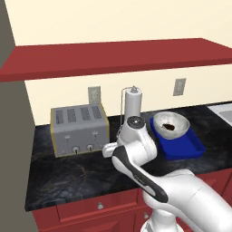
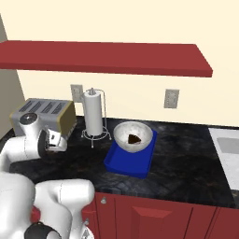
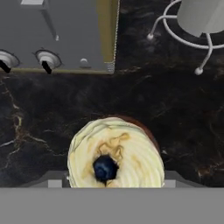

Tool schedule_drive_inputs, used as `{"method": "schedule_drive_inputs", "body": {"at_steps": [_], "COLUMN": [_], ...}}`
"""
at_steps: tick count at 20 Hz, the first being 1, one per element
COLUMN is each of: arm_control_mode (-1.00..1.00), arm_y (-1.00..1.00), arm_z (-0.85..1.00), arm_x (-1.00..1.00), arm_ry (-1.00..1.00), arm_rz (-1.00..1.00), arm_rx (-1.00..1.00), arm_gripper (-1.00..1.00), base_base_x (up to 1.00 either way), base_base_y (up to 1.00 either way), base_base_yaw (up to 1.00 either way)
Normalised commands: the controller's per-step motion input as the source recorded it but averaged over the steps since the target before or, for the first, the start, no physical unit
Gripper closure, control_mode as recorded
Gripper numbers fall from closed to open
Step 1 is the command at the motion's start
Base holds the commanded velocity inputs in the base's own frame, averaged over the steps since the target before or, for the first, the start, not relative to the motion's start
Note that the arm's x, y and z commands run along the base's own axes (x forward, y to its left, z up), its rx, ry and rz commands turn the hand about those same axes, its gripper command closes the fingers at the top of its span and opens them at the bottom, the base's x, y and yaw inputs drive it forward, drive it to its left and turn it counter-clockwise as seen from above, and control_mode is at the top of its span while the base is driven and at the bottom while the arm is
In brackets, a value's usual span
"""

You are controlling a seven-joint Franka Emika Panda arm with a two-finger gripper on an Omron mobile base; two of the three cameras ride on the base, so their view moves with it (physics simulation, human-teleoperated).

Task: Place the bowl with cake and the cupcake onto the tray.

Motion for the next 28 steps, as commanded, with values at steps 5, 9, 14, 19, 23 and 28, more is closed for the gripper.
{"method": "schedule_drive_inputs", "body": {"at_steps": [5,9,14,19,23,28], "arm_control_mode": [-1.00,-1.00,-1.00,-1.00,-1.00,-1.00], "arm_y": [-0.76,-0.75,-0.75,-0.72,-0.69,-0.68], "arm_z": [0.27,0.18,0.26,0.24,0.01,-0.16], "arm_x": [0.00,0.06,0.03,0.02,0.06,0.31], "arm_ry": [0.11,0.13,0.08,0.05,0.03,0.00], "arm_rz": [-0.18,-0.25,-0.17,-0.13,-0.12,-0.03], "arm_rx": [0.00,0.00,-0.01,-0.04,-0.01,0.02], "arm_gripper": [1.00,1.00,1.00,1.00,1.00,1.00], "base_base_x": [0.00,0.00,0.00,0.00,0.00,0.00], "base_base_y": [0.00,0.00,0.00,0.00,0.00,0.00], "base_base_yaw": [0.00,0.00,0.00,0.00,0.00,0.00]}}
